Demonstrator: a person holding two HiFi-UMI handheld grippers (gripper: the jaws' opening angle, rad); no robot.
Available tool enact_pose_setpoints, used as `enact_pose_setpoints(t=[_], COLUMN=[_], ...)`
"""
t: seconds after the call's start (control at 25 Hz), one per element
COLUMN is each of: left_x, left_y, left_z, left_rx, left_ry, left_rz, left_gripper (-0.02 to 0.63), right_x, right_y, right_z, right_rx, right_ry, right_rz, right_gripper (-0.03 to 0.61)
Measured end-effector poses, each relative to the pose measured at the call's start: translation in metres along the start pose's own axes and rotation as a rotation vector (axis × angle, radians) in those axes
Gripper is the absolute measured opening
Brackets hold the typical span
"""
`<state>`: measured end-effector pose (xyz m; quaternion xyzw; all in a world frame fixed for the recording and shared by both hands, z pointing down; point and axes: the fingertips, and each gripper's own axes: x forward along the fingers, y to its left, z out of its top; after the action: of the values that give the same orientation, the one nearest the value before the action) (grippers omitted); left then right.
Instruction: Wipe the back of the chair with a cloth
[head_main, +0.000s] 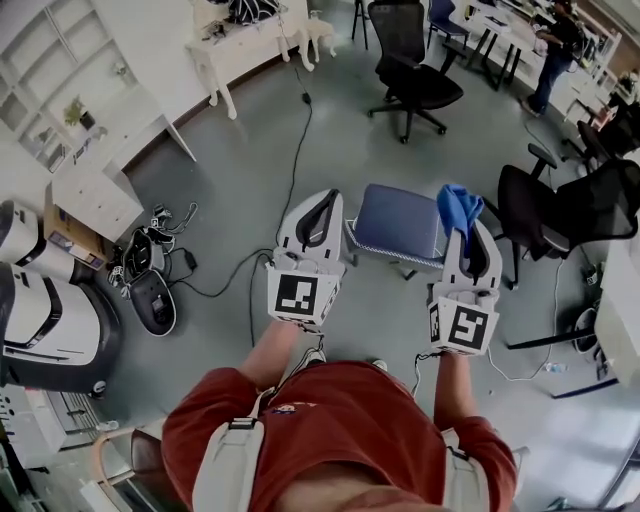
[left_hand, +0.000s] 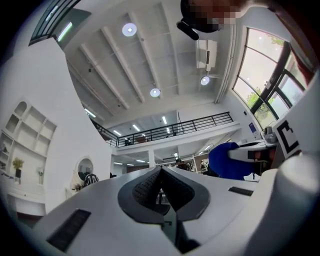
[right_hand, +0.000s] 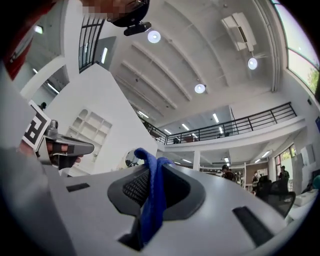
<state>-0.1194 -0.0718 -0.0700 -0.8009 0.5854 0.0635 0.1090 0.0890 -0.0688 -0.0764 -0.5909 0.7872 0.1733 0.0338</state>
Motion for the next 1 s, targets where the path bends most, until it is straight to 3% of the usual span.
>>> enact_pose_setpoints(t=[0.36, 1.0], left_x=[0.007, 0.012], left_y=[0.007, 0.002], left_z=[0.015, 0.008], left_rx=[0.047, 0.043], left_ry=[0.002, 0.018], left_rz=[-0.019, -0.024], left_gripper=[0.014, 0.014], right_x=[0.009, 0.014], right_y=[-0.014, -0.012], right_z=[0.011, 0.001], right_rx=[-0.002, 0.026], right_ry=[-0.013, 0.018], right_rz=[-0.059, -0.039], right_gripper=[0.049, 0.049])
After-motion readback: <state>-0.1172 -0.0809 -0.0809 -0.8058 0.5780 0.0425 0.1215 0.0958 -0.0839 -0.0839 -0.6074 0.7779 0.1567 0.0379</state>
